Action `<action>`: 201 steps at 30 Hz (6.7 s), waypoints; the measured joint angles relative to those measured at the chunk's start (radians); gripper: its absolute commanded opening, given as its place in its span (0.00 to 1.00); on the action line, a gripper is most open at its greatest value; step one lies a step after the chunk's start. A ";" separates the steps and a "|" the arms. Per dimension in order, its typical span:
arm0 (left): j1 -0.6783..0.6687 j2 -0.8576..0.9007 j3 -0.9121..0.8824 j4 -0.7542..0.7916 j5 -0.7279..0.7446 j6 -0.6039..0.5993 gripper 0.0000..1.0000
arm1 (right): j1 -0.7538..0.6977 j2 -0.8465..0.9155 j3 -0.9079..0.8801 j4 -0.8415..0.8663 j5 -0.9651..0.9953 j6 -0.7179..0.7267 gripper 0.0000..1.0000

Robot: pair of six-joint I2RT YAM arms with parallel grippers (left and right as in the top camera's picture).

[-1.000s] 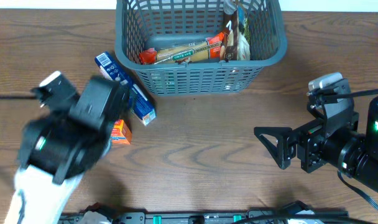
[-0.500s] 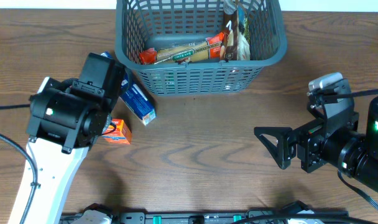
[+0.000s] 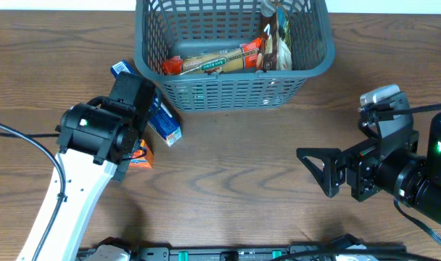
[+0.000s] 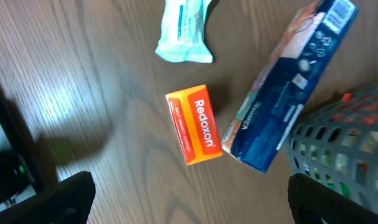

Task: Pack container
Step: 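Reach the left gripper down to the orange Redoxon box, then grasp the Redoxon box with the left gripper and lift it, then carry the Redoxon box into the basket and release it, then move the left gripper to the blue Kleenex box and grasp it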

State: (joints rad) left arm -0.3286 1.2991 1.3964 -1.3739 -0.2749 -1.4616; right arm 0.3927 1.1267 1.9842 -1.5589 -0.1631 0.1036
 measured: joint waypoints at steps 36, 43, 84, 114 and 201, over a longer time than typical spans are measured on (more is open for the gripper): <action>0.252 0.084 -0.328 0.415 0.280 0.154 0.99 | 0.000 0.000 0.000 0.000 0.000 0.000 0.99; 0.254 0.153 -0.328 0.427 0.306 0.157 1.00 | 0.000 0.000 0.000 0.000 0.000 0.000 0.99; 0.275 -0.062 -0.304 0.239 0.257 0.283 0.19 | 0.000 0.000 0.000 0.000 0.000 0.000 0.99; 0.105 0.409 0.841 0.219 0.257 1.185 0.19 | 0.000 0.000 0.000 0.000 0.000 0.000 0.99; 0.600 0.484 0.747 0.167 0.320 1.142 0.99 | 0.000 0.000 0.000 0.000 0.000 0.000 0.99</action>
State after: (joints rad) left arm 0.2714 1.7836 2.1437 -1.2068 0.0456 -0.3199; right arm 0.3927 1.1267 1.9842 -1.5593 -0.1635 0.1040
